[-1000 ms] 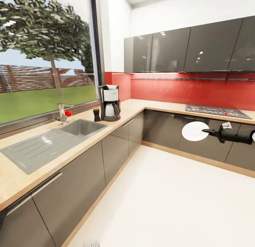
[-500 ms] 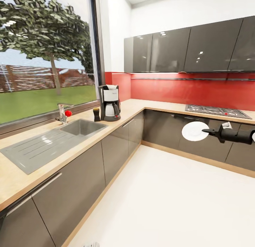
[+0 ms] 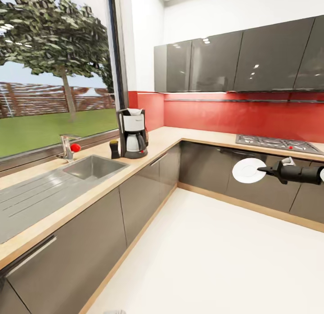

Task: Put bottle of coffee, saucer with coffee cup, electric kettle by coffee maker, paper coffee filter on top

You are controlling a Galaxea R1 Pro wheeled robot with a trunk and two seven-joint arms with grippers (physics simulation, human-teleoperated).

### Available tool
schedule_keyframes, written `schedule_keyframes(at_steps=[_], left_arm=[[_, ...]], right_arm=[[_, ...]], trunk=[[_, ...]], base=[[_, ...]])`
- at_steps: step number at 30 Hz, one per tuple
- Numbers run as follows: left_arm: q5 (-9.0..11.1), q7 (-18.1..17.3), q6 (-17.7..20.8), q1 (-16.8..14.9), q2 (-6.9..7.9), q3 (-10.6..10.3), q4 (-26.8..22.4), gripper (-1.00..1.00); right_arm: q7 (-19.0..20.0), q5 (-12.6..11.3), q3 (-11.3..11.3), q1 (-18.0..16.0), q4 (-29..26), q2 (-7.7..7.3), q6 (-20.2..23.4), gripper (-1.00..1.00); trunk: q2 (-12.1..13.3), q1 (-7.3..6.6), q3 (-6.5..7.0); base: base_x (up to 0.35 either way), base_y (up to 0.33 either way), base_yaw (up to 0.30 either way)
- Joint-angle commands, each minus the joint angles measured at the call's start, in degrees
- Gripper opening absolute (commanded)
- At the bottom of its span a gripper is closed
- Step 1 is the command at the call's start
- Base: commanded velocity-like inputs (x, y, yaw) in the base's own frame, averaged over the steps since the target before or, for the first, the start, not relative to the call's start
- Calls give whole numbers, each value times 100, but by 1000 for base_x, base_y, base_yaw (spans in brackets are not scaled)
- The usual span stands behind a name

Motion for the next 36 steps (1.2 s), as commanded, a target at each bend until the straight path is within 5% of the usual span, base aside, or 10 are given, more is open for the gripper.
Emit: schedule_keyframes(at_steps=[1, 18, 36], left_arm=[[61, 0, 44, -3, 4, -12, -2, 100], [61, 3, 48, -3, -7, -21, 85, 100], [69, 12, 51, -3, -7, -37, 213, 100]], right_arm=[[33, -1, 3, -4, 2, -2, 21, -100], [39, 4, 2, -4, 2, 4, 20, -100], [33, 4, 2, -4, 2, 4, 20, -100]], trunk=[[-3, 3, -7], [-3, 3, -7], [-3, 3, -7]], base=[[300, -148, 0], [296, -147, 103], [133, -88, 129]])
